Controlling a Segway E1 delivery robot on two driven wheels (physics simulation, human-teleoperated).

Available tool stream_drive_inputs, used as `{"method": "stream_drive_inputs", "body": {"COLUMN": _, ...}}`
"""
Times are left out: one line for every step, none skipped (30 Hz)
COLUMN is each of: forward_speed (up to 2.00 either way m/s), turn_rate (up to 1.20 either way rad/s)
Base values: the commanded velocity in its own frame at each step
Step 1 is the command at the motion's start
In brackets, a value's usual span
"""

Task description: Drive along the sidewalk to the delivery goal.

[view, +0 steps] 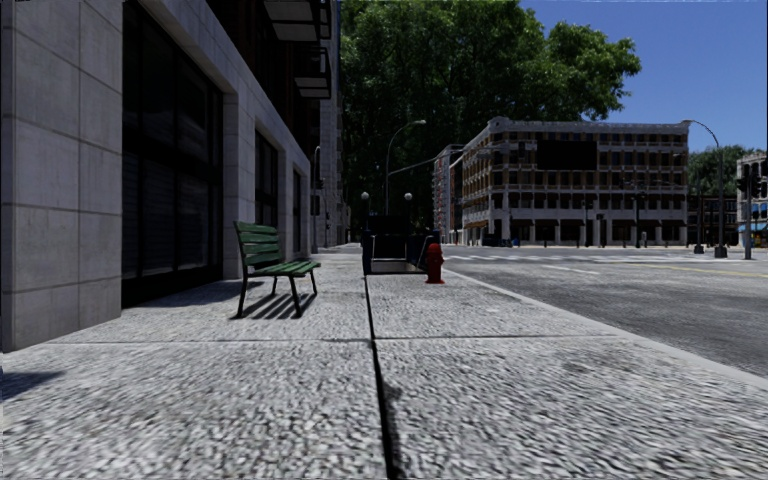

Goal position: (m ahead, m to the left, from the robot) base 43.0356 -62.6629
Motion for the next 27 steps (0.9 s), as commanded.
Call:
{"method": "stream_drive_inputs", "body": {"forward_speed": 2.0, "turn_rate": 0.0}}
{"method": "stream_drive_inputs", "body": {"forward_speed": 2.0, "turn_rate": 0.0}}
{"method": "stream_drive_inputs", "body": {"forward_speed": 2.0, "turn_rate": 0.0}}
{"method": "stream_drive_inputs", "body": {"forward_speed": 2.0, "turn_rate": 0.0}}
{"method": "stream_drive_inputs", "body": {"forward_speed": 2.0, "turn_rate": 0.0}}
{"method": "stream_drive_inputs", "body": {"forward_speed": 2.0, "turn_rate": 0.0}}
{"method": "stream_drive_inputs", "body": {"forward_speed": 2.0, "turn_rate": 0.0}}
{"method": "stream_drive_inputs", "body": {"forward_speed": 2.0, "turn_rate": 0.0}}
{"method": "stream_drive_inputs", "body": {"forward_speed": 2.0, "turn_rate": 0.0}}
{"method": "stream_drive_inputs", "body": {"forward_speed": 2.0, "turn_rate": 0.0}}
{"method": "stream_drive_inputs", "body": {"forward_speed": 2.0, "turn_rate": 0.0}}
{"method": "stream_drive_inputs", "body": {"forward_speed": 2.0, "turn_rate": 0.0}}
{"method": "stream_drive_inputs", "body": {"forward_speed": 2.0, "turn_rate": 0.0}}
{"method": "stream_drive_inputs", "body": {"forward_speed": 2.0, "turn_rate": 0.0}}
{"method": "stream_drive_inputs", "body": {"forward_speed": 2.0, "turn_rate": 0.0}}
{"method": "stream_drive_inputs", "body": {"forward_speed": 2.0, "turn_rate": 0.0}}
{"method": "stream_drive_inputs", "body": {"forward_speed": 2.0, "turn_rate": 0.0}}
{"method": "stream_drive_inputs", "body": {"forward_speed": 2.0, "turn_rate": 0.0}}
{"method": "stream_drive_inputs", "body": {"forward_speed": 2.0, "turn_rate": 0.0}}
{"method": "stream_drive_inputs", "body": {"forward_speed": 2.0, "turn_rate": 0.0}}
{"method": "stream_drive_inputs", "body": {"forward_speed": 2.0, "turn_rate": 0.0}}
{"method": "stream_drive_inputs", "body": {"forward_speed": 2.0, "turn_rate": 0.0}}
{"method": "stream_drive_inputs", "body": {"forward_speed": 2.0, "turn_rate": 0.0}}
{"method": "stream_drive_inputs", "body": {"forward_speed": 2.0, "turn_rate": 0.0}}
{"method": "stream_drive_inputs", "body": {"forward_speed": 2.0, "turn_rate": 0.0}}
{"method": "stream_drive_inputs", "body": {"forward_speed": 2.0, "turn_rate": 0.0}}
{"method": "stream_drive_inputs", "body": {"forward_speed": 2.0, "turn_rate": 0.0}}
